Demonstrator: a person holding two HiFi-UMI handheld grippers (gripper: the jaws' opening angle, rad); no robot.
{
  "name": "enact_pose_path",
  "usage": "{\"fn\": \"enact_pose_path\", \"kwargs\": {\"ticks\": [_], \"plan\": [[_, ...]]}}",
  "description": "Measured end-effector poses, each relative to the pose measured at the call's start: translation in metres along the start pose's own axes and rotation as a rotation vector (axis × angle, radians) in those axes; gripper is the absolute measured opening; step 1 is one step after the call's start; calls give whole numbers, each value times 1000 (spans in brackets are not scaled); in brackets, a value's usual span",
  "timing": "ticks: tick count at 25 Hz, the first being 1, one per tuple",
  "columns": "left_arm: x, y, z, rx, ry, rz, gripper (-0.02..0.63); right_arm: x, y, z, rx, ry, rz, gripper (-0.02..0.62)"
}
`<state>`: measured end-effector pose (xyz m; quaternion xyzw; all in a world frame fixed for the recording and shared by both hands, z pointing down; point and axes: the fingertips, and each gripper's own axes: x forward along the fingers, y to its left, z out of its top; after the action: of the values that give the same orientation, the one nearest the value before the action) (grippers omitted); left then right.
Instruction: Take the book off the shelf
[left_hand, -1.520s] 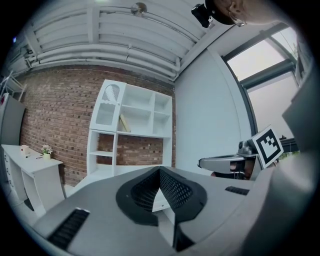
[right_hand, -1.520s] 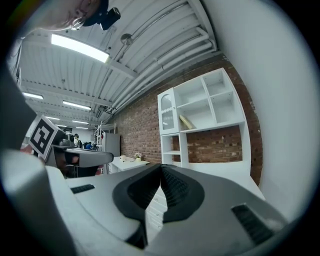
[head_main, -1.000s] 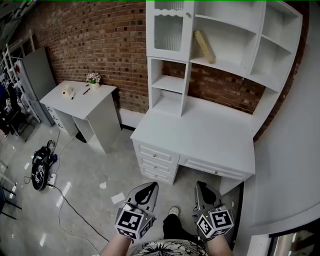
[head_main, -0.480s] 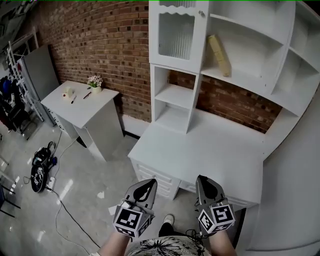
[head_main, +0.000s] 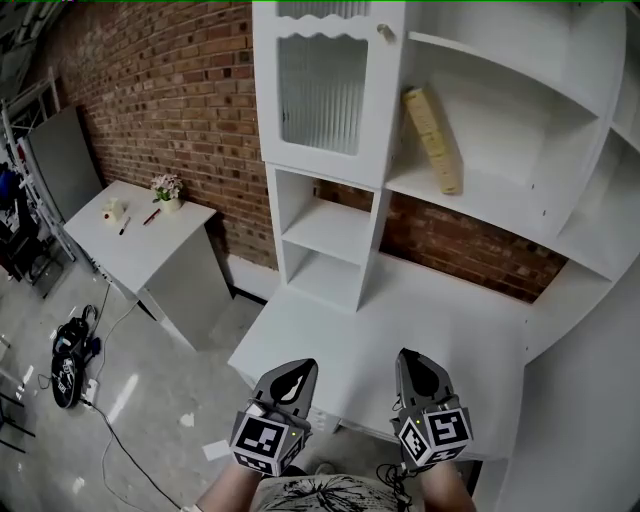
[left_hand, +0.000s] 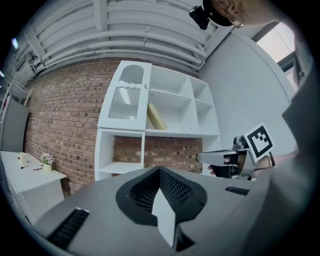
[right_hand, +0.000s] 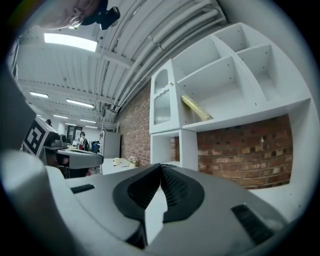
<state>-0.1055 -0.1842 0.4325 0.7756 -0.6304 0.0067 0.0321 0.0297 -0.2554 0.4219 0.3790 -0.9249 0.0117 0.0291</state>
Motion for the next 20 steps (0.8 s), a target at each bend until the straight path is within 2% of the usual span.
{"fn": "enact_pose_path", "kwargs": {"ticks": [5,10,14,20], "plan": [[53,9,7,21,7,-48,12,29,-35,7,-9,7,-63,8],[101,19,29,37,-30,-119,12,54,-64,22,-26,16,-156,8],[137,30,36,23,-30,-190,12,71,-84,40,-45,-6,-251,8],[178,48,67,51,-74,-296,12,104,-107,72,-98,-5,-389,8]]}}
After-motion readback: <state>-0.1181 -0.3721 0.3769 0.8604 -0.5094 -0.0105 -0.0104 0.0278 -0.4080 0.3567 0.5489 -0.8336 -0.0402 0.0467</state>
